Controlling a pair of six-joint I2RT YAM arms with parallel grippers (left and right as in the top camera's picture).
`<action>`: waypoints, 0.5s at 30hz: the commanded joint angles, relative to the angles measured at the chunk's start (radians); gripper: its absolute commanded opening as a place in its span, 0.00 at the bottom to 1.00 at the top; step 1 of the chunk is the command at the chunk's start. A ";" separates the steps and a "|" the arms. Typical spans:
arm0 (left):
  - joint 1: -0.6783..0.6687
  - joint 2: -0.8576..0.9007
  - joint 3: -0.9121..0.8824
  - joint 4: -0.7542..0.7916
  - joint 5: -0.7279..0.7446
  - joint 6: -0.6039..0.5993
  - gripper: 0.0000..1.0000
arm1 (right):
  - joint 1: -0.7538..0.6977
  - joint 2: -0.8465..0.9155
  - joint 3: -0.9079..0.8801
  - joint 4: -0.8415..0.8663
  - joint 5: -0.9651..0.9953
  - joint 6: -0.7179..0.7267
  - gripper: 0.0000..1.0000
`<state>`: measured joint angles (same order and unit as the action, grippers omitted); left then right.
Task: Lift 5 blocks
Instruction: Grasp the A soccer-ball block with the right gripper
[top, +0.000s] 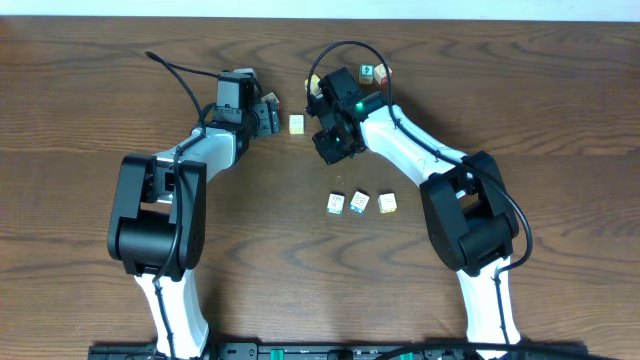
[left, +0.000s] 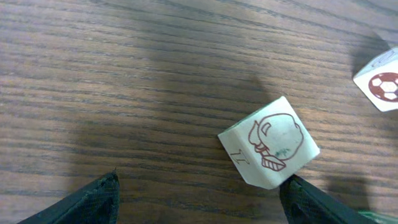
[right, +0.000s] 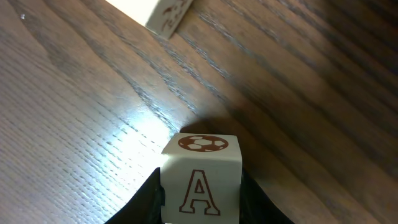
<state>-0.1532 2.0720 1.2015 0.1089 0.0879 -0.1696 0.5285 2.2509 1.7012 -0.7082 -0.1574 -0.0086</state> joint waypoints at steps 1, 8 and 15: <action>0.004 0.011 0.042 -0.002 0.027 0.042 0.82 | -0.004 0.013 0.019 -0.015 0.022 0.005 0.01; 0.004 0.011 0.069 0.002 0.028 0.018 0.82 | -0.023 -0.047 0.019 -0.061 0.090 0.038 0.01; -0.003 0.011 0.090 0.002 0.039 -0.026 0.82 | -0.051 -0.146 0.019 -0.202 0.109 0.057 0.01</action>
<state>-0.1535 2.0720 1.2617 0.1116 0.1154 -0.1684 0.4938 2.1925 1.7065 -0.8730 -0.0769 0.0177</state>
